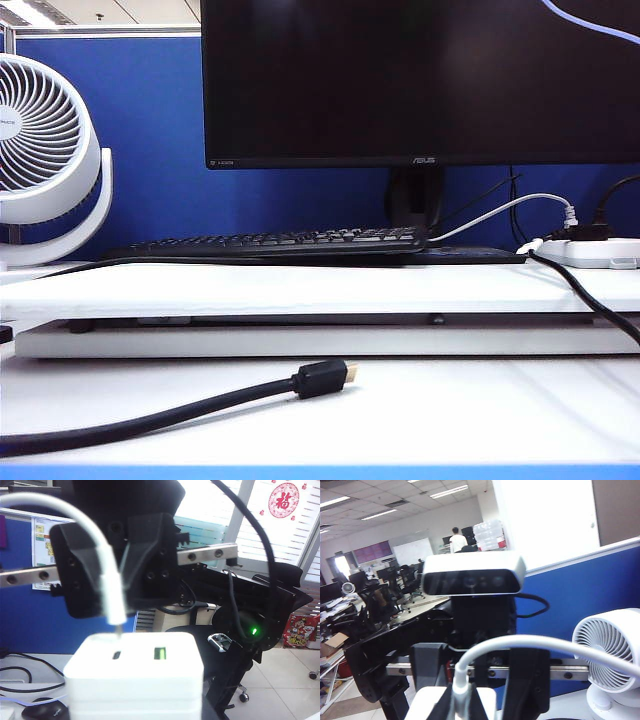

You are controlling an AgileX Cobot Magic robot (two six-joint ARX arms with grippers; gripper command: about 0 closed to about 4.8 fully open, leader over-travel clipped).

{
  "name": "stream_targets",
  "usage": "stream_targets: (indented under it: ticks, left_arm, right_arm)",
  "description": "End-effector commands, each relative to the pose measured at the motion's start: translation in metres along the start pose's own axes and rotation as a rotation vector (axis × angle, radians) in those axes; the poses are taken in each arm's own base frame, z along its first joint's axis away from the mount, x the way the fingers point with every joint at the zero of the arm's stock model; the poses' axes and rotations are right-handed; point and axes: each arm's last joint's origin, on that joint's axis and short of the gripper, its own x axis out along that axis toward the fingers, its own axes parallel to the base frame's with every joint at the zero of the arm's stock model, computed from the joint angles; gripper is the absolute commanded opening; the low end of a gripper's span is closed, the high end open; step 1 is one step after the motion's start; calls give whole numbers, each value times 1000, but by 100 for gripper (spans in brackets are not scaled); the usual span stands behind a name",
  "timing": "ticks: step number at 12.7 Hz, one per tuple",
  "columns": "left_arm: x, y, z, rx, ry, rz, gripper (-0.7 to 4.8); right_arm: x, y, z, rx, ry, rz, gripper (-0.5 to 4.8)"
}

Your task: Pick up the Type-C charging cable and the charging base, insert one end of the Type-C charger into the corresponding slot on the base, and finally place the plugged-in charger back on the table.

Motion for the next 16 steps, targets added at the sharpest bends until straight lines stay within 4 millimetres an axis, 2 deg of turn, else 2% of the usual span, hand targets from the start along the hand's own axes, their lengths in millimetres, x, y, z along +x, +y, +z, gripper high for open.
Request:
stream_targets:
  ticks: [1, 4, 16]
  left_arm:
    - [-1, -4, 4, 24, -8, -5, -6]
    - [-1, -4, 4, 23, -8, -5, -6]
    - [-2, -7, 6, 23, -8, -35, -6]
  right_arm:
    - [0, 4, 2, -13, -5, 6, -2]
    - [7, 7, 0, -22, 3, 41, -2]
    - [4, 5, 0, -52, 7, 29, -2]
